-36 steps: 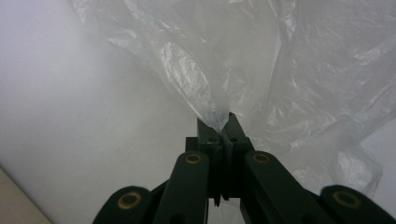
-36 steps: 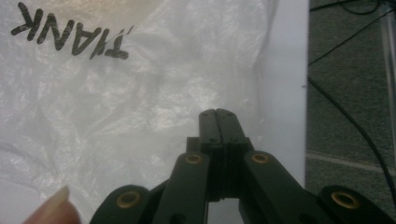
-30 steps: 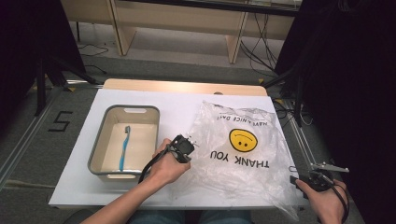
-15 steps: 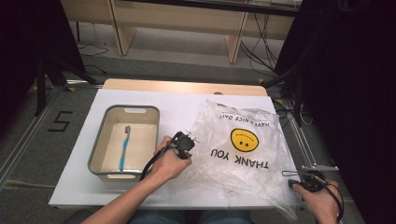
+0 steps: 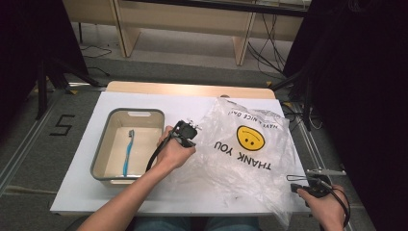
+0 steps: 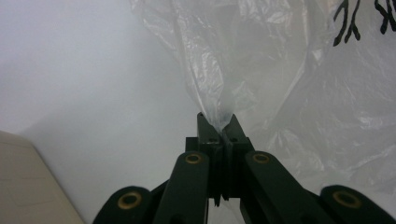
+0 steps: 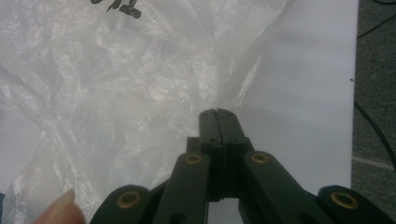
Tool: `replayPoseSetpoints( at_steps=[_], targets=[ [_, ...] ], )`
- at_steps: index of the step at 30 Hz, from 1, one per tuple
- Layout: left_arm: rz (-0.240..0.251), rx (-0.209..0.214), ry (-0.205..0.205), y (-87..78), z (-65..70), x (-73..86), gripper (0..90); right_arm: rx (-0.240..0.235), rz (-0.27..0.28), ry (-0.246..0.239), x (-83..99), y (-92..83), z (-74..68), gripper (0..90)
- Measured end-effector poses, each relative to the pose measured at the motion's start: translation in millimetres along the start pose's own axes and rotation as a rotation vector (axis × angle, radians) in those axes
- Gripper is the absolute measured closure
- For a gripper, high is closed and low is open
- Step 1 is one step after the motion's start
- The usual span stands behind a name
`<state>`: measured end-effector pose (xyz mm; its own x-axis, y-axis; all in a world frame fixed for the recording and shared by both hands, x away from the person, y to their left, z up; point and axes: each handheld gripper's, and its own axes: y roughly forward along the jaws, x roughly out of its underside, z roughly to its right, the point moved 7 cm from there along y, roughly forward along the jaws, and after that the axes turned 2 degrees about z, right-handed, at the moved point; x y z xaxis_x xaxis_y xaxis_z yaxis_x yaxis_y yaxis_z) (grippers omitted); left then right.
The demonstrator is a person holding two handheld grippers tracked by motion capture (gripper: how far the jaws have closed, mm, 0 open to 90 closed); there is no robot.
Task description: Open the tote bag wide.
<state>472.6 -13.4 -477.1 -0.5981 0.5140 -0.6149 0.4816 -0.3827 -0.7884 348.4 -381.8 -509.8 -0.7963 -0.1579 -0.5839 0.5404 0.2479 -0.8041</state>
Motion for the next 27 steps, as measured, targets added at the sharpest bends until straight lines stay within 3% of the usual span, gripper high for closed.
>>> replayPoseSetpoints(
  at_steps=[9, 18, 20, 27],
  targets=[
    [-0.002, -0.025, -0.022, 8.0, -17.9, -8.5, 89.3, -0.044, -0.012, -0.038, -1.7, 5.1, -21.4, 90.0],
    [0.035, -0.076, -0.033, 18.0, -35.8, -21.5, 89.2, -0.089, -0.009, -0.059, -5.0, 9.0, -43.4, 90.0],
    [0.045, -0.086, -0.051, 22.0, -41.5, -25.3, 89.1, -0.105, -0.01, -0.072, -5.9, 9.6, -50.5, 90.0],
    [0.06, -0.098, -0.067, 24.9, -47.5, -32.3, 88.4, -0.132, -0.027, -0.097, -5.7, 10.3, -62.1, 90.0]
  ],
)
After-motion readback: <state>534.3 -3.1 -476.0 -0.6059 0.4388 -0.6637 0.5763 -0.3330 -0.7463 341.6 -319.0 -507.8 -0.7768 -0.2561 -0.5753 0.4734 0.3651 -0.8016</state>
